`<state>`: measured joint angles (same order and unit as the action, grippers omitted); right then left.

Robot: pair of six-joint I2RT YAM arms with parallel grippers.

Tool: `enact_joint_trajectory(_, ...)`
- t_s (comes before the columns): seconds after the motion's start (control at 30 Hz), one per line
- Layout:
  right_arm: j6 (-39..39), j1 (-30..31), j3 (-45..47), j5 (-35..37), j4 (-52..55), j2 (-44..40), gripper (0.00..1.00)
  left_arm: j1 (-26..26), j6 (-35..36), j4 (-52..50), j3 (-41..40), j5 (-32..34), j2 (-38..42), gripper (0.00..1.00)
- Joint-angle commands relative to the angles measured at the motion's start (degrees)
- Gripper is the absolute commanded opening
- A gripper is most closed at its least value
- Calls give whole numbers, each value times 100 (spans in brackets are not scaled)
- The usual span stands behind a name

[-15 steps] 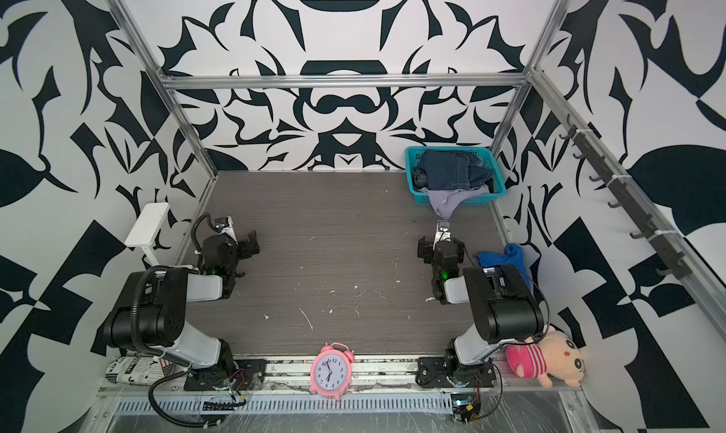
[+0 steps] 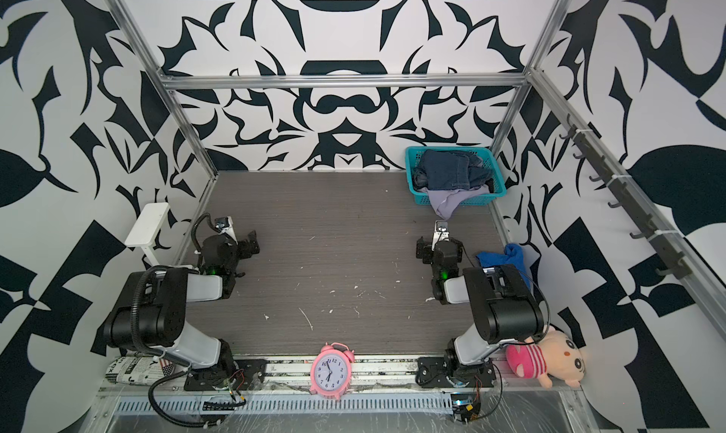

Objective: Fold and stack skirts
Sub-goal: Pick up the skirt from the basket.

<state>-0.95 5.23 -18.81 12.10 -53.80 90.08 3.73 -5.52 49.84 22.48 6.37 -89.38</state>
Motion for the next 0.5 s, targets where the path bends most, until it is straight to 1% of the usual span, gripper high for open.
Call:
enact_joint_trajectory(0.0,66,14,-111,-48,-109,-26,100,10,20,49,-16,-30,35,99)
enact_joint_trajectory(0.27,74,22,-62,-50,-161,-36,100,14,16,45,-7,-38,33,99)
enact_joint_trajectory(0.33,95,22,-131,-307,-67,-31,100,20,13,34,-7,-48,32,99)
enact_joint_trajectory(0.47,92,22,-106,-313,-116,-30,100,34,5,43,-15,-74,28,99)
